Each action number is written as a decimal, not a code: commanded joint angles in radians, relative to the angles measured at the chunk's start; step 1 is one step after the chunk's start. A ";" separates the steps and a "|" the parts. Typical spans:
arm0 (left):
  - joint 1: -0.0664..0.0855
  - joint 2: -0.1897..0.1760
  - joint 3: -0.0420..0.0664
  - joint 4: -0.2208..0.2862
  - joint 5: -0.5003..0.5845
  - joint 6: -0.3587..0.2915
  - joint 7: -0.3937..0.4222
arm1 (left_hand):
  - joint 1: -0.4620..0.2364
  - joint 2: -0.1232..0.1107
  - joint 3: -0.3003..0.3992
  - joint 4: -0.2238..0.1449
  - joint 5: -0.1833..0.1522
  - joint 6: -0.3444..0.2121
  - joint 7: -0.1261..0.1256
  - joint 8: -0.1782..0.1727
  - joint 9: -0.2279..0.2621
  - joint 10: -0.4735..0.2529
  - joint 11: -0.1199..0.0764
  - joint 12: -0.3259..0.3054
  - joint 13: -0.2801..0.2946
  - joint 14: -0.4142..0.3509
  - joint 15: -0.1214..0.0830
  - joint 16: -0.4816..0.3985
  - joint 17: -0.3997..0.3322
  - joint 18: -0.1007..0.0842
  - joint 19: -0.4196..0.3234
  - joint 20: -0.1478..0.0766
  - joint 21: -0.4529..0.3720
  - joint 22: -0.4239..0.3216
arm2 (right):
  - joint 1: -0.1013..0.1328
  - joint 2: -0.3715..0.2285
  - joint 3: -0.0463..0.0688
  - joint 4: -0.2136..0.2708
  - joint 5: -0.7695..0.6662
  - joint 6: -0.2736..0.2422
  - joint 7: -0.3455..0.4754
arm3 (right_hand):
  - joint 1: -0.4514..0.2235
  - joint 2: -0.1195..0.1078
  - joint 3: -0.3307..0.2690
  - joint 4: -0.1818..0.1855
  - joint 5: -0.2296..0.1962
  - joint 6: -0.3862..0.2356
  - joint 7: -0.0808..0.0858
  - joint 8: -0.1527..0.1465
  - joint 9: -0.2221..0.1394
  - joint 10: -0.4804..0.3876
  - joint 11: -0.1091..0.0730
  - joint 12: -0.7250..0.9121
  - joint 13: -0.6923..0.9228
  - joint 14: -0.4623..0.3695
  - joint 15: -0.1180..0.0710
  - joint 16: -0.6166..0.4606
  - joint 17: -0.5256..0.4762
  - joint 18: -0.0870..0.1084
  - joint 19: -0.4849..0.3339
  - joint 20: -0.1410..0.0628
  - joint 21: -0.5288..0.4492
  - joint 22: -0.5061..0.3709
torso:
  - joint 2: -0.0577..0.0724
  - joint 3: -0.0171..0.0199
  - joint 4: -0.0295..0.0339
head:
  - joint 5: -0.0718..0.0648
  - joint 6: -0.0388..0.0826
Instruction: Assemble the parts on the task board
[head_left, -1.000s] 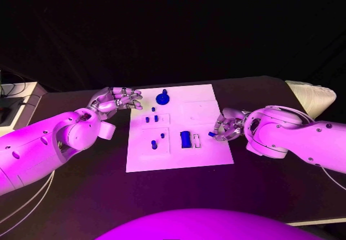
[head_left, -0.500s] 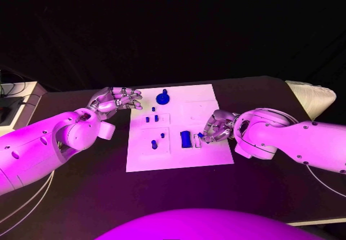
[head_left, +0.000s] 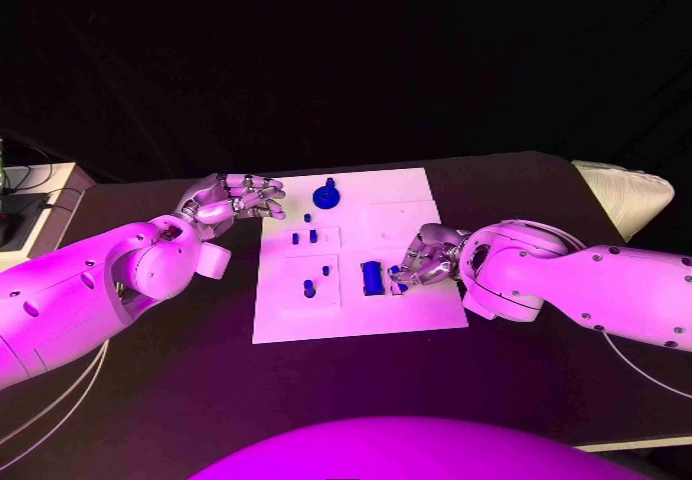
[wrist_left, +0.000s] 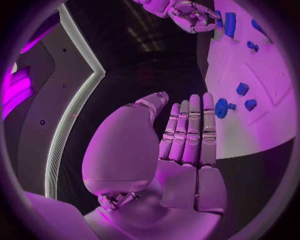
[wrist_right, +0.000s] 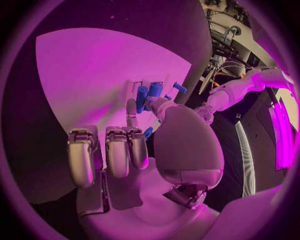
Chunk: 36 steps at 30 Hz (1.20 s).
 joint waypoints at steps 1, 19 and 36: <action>0.000 0.001 0.001 0.003 0.006 0.022 0.004 | 0.005 0.003 0.001 0.007 -0.003 -0.006 0.000 -0.002 0.000 0.000 0.004 -0.001 0.001 -0.008 -0.002 0.006 0.001 0.004 0.008 -0.001 -0.004 -0.002 | -0.002 0.005 0.000 -0.001 -0.051 0.026 -0.003 | -0.008 0.000 0.000 0.005 -0.007 0.005 0.000 0.006 -0.002 0.103 -0.007 0.002 0.263 0.104 -0.007 0.006 0.263 -0.019 0.102 -0.006 0.000 0.259 | 0.001 0.0006 -0.0001 | 0.000 0.000; 0.000 -0.001 0.001 0.004 0.006 0.025 0.000 | 0.006 0.003 0.001 0.007 -0.002 -0.006 0.001 -0.002 0.000 -0.001 0.004 -0.001 0.001 -0.009 -0.002 0.007 0.002 0.004 0.008 -0.001 -0.005 -0.002 | -0.009 0.026 -0.002 -0.036 -0.136 0.093 -0.011 | -0.013 0.000 0.001 0.005 -0.016 0.006 -0.001 0.006 -0.005 0.103 -0.008 0.002 0.263 0.104 -0.008 0.006 0.263 -0.019 0.101 -0.006 -0.003 0.259 | 0.001 0.0004 0.0011 | 0.001 -0.007; 0.000 -0.004 0.001 0.006 0.005 0.025 -0.003 | 0.005 0.004 0.001 0.009 -0.003 -0.005 0.001 -0.002 0.000 -0.001 0.004 -0.001 0.001 -0.010 -0.001 0.007 0.003 0.004 0.010 -0.001 -0.007 -0.004 | -0.025 0.039 -0.002 -0.041 -0.144 0.059 -0.008 | -0.055 0.000 -0.008 0.013 -0.051 0.007 0.001 0.008 -0.018 0.103 -0.006 0.002 0.263 0.104 -0.006 0.006 0.263 -0.018 0.101 -0.005 -0.005 0.258 | 0.000 0.0000 0.0001 | 0.006 -0.012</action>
